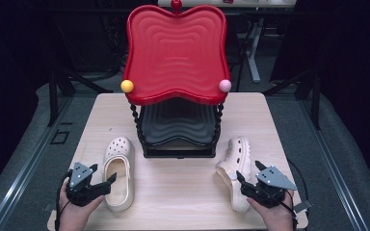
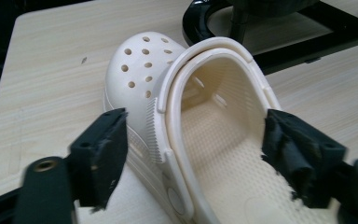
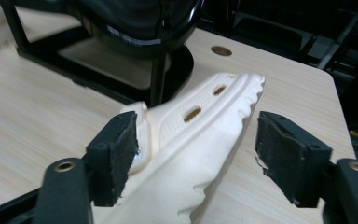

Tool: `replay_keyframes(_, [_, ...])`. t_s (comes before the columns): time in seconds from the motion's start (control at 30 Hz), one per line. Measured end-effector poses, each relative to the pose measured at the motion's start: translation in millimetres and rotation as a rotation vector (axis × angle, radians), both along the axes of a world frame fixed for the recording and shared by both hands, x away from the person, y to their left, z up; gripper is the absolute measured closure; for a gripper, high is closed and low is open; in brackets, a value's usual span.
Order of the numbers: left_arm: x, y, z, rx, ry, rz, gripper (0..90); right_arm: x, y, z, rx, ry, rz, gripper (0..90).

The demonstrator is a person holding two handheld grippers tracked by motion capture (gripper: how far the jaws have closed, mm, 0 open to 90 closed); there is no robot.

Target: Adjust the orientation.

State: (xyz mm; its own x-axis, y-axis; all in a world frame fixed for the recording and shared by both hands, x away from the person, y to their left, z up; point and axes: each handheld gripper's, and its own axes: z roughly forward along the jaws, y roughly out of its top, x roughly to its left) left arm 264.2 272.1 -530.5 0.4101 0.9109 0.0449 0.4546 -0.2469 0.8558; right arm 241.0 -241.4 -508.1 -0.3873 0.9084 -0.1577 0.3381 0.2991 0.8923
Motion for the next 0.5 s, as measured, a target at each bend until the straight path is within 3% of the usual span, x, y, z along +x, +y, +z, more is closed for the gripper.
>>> replay_keyframes(0.13, [-2.5, 3.3, -1.5, -0.020, -0.008, 0.020, 32.9, 4.9, -8.0, -8.7, 0.048, 0.040, -0.008, 39.5])
replay_keyframes(0.2, [-3.6, 8.3, -2.5, -0.062, 0.002, 0.040, 35.1, 6.0, -11.5, -12.5, 0.075, 0.044, -0.030, 40.9])
replay_keyframes(0.3, [-4.3, 11.6, -3.4, -0.088, 0.009, 0.049, 38.0, 6.4, -15.9, -11.1, 0.100, 0.036, -0.038, 46.4])
replay_keyframes(0.43, [-3.3, 15.1, -5.1, -0.088, -0.025, 0.064, 42.6, 7.0, -19.2, -7.8, 0.103, 0.015, -0.063, 49.3])
replay_keyframes(0.5, [-1.3, 14.9, -5.7, -0.095, 0.007, 0.078, 46.2, 5.6, -20.1, -7.4, 0.082, 0.004, -0.084, 51.6])
